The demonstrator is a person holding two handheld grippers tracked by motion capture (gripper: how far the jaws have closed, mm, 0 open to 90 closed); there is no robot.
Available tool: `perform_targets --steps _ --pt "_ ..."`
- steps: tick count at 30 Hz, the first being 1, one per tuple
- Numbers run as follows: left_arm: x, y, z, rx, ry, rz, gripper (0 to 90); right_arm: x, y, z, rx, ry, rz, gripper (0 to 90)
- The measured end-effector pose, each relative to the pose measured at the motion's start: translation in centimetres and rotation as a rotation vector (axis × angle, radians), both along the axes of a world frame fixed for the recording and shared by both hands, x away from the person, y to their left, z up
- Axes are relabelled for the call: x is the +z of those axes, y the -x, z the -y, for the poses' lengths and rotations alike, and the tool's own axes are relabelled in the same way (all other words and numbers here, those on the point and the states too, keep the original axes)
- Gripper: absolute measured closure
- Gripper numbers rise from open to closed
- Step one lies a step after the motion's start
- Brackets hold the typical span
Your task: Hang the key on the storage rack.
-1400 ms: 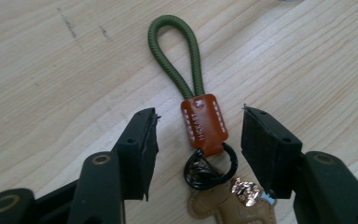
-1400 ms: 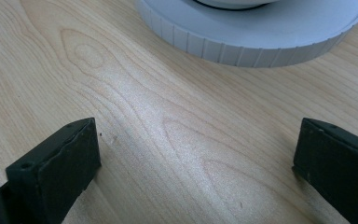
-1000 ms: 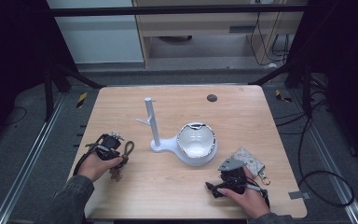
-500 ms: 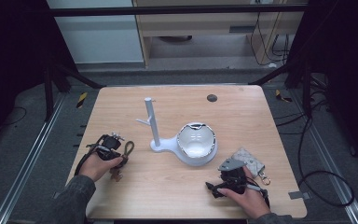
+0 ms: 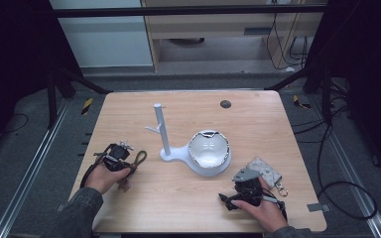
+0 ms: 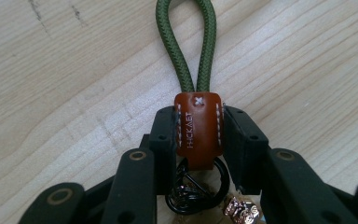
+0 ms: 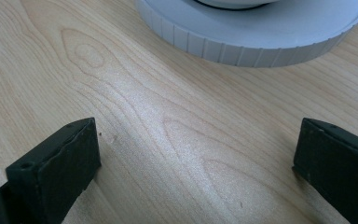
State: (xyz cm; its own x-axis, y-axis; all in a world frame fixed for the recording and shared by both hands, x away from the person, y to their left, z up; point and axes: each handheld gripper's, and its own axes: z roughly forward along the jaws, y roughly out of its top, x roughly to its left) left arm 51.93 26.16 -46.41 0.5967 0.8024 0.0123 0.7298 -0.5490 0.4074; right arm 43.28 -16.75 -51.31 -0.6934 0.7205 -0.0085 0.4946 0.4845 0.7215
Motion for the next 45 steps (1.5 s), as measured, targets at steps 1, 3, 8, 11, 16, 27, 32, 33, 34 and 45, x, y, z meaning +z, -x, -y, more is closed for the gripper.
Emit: perform_targets --steps 1,3,8,11,16,27,32,33,34,45 --pt "0.1 0.1 -0.1 0.000 0.008 0.006 65.7 0.0 0.0 0.0 0.000 0.000 0.000 0.4" --pt "0.4 0.3 -0.3 0.001 0.015 0.019 65.8 0.0 0.0 0.0 0.000 0.000 0.000 0.4" --pt "1.1 1.1 -0.3 -0.017 0.026 0.066 65.9 0.0 0.0 0.0 0.002 -0.001 -0.002 0.4" --pt "1.9 1.9 -0.4 -0.025 0.046 0.116 65.9 0.0 0.1 0.0 0.003 0.000 -0.002 0.4" --pt "3.3 3.5 -0.7 -0.027 0.135 0.204 66.0 0.0 0.1 0.0 0.003 0.000 -0.001 0.4" --pt "5.6 6.4 -0.6 -0.046 0.231 0.367 66.2 0.0 0.0 0.0 0.003 -0.001 -0.003 0.3" --pt "6.2 7.4 -0.1 -0.056 0.250 0.408 66.2 0.0 0.0 0.0 0.005 -0.001 -0.003 0.2" --pt "6.3 7.5 0.0 -0.055 0.252 0.413 66.2 0.0 0.0 0.0 0.005 -0.001 -0.003 0.2" --pt "6.4 7.7 0.1 -0.056 0.256 0.418 66.2 0.0 0.0 0.0 0.005 0.000 -0.003 0.2" --pt "6.7 8.5 1.2 -0.091 0.269 0.432 66.2 0.0 -0.4 0.0 0.004 0.000 0.000 0.2"
